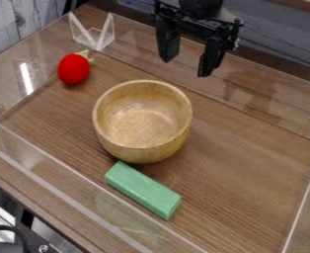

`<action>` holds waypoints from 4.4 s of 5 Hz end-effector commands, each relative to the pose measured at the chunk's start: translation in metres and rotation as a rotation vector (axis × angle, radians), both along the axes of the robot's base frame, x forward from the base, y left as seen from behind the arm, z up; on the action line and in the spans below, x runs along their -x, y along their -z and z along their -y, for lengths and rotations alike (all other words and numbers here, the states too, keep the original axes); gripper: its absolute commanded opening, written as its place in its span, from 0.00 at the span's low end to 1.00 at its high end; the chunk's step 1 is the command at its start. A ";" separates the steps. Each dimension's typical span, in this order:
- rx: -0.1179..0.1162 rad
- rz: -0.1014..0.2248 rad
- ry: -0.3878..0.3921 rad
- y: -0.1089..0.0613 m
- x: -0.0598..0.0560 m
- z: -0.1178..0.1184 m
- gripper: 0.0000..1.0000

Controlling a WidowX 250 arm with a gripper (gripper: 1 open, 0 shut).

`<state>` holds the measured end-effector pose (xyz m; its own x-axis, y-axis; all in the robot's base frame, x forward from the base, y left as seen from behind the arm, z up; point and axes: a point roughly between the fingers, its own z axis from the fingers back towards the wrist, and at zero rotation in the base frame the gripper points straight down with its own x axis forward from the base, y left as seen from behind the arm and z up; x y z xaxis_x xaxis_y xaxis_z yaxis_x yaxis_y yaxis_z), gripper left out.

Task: Move the red object to the right side of the table

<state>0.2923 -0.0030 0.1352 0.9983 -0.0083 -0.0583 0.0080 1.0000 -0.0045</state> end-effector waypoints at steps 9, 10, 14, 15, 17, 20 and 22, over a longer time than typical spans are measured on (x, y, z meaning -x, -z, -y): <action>-0.080 0.135 -0.098 0.047 0.008 -0.199 1.00; -0.080 0.138 -0.117 0.052 0.002 -0.210 1.00; -0.079 0.128 -0.091 0.096 -0.046 -0.191 1.00; -0.074 0.130 -0.097 0.097 -0.046 -0.193 0.00; -0.043 0.127 -0.129 0.096 -0.038 -0.195 1.00; -0.016 0.133 -0.205 0.086 -0.017 -0.201 0.00; -0.034 0.258 -0.204 0.009 -0.035 -0.165 0.00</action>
